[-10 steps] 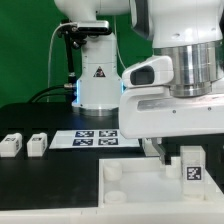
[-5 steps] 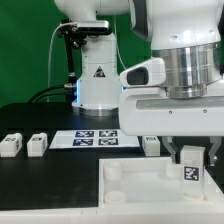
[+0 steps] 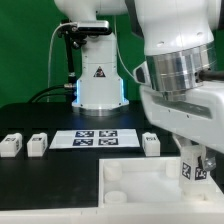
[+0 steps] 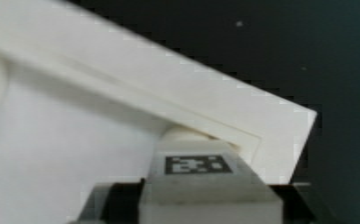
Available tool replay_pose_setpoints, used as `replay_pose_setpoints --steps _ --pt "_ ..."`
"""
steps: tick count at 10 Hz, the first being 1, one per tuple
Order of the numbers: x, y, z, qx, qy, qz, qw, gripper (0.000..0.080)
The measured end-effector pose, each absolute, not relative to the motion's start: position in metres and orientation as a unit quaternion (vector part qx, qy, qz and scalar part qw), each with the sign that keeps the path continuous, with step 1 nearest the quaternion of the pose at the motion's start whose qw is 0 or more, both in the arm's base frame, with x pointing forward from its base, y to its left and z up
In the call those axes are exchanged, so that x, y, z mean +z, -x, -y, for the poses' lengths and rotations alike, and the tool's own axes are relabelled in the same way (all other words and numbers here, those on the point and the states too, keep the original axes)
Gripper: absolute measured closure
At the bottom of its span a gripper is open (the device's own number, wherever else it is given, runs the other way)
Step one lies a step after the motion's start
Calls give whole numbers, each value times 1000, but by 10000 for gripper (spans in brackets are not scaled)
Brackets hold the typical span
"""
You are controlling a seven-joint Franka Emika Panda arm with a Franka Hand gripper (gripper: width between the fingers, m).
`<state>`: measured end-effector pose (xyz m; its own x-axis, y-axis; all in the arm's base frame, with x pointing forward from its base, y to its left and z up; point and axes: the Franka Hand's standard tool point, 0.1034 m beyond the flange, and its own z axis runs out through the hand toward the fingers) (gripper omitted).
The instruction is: Assemble one leg
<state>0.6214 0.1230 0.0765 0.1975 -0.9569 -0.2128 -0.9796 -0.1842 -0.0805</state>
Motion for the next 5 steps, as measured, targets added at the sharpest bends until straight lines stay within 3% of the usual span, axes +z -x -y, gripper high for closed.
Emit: replay_pose_setpoints --steps 2,3,4,5 --pt "76 -622 -123 60 750 -651 101 505" --pt "76 -622 -123 60 750 -651 101 417" --pt "76 -622 -123 59 759 -640 101 417" --pt "76 -622 -123 56 776 -619 103 219"
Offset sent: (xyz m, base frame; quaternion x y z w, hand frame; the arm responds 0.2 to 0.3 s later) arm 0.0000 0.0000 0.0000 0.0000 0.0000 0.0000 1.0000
